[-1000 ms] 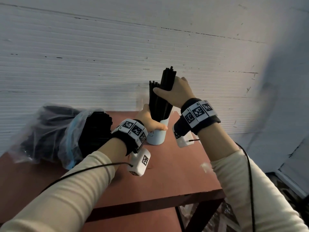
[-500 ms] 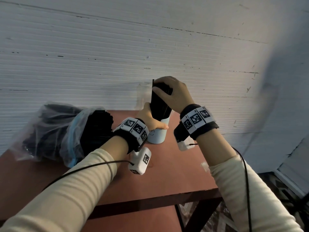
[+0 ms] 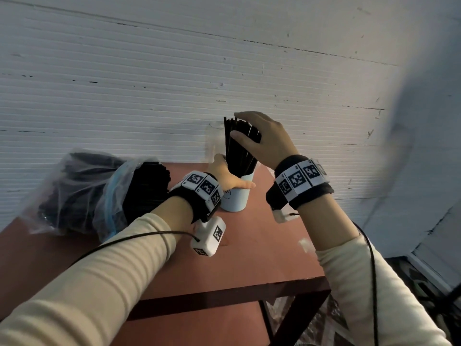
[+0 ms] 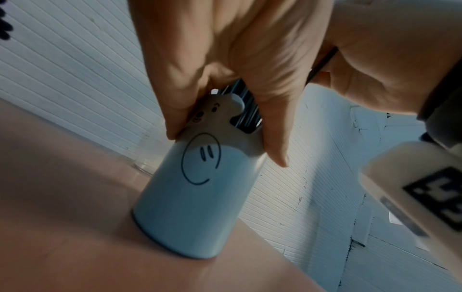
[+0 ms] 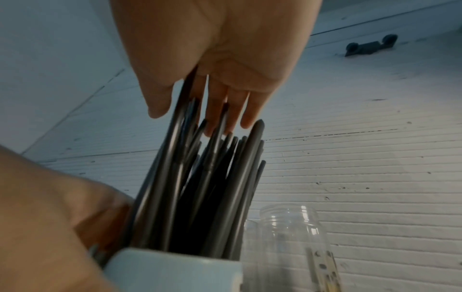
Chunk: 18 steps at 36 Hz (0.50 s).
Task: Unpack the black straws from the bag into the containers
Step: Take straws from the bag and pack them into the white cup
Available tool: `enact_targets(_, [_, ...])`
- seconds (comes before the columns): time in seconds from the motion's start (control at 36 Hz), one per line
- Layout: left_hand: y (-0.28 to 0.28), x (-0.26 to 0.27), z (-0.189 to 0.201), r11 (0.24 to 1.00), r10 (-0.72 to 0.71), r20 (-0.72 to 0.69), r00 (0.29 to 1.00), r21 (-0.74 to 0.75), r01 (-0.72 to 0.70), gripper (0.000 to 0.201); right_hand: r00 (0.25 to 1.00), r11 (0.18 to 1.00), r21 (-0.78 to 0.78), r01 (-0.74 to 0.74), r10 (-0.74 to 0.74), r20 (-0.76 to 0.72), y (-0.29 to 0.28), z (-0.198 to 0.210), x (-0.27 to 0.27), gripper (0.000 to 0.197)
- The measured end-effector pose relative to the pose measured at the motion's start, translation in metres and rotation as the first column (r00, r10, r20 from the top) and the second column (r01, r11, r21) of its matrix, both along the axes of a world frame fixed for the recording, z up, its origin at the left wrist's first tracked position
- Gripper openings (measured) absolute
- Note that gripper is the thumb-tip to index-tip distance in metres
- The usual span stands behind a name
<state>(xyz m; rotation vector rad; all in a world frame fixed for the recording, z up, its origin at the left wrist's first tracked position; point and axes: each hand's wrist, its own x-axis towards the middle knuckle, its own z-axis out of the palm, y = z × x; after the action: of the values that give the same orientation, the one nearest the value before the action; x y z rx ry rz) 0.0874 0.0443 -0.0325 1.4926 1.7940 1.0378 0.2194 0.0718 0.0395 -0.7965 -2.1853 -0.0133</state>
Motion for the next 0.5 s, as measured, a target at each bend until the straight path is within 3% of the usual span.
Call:
enact_targets(0.17, [-0.015, -0.009, 0.014, 0.997, -0.003, -0.103, 0.995, -0.079, -0.005, 0.129, 0.986, 0.996, 0.092, -0.024, 0.039, -0.163, -0.014, 0.006, 0.004, 0.040])
enact_targets(0.22, [-0.022, -0.018, 0.020, 0.998, 0.029, -0.153, 0.988, -0.055, -0.037, 0.115, 0.967, 0.991, 0.131, -0.027, 0.059, -0.246, -0.022, 0.007, 0.002, 0.035])
enact_targets(0.33, [-0.048, -0.049, 0.040, 0.988, 0.119, -0.161, 0.980, 0.116, -0.101, 0.064, 0.938, 0.991, 0.124, -0.040, 0.080, -0.338, -0.042, 0.004, -0.010, 0.024])
enact_targets(0.42, [-0.069, -0.080, 0.051, 0.956, 0.206, -0.163, 0.965, 0.246, -0.162, 0.036, 0.952, 0.993, 0.099, -0.061, 0.088, -0.292, -0.056, -0.005, -0.025, 0.018])
enact_targets(0.5, [-0.088, -0.108, 0.057, 0.925, 0.301, -0.182, 0.936, 0.296, -0.240, 0.019, 0.962, 0.983, 0.049, -0.177, 0.183, -0.201, -0.071, -0.018, -0.044, 0.018])
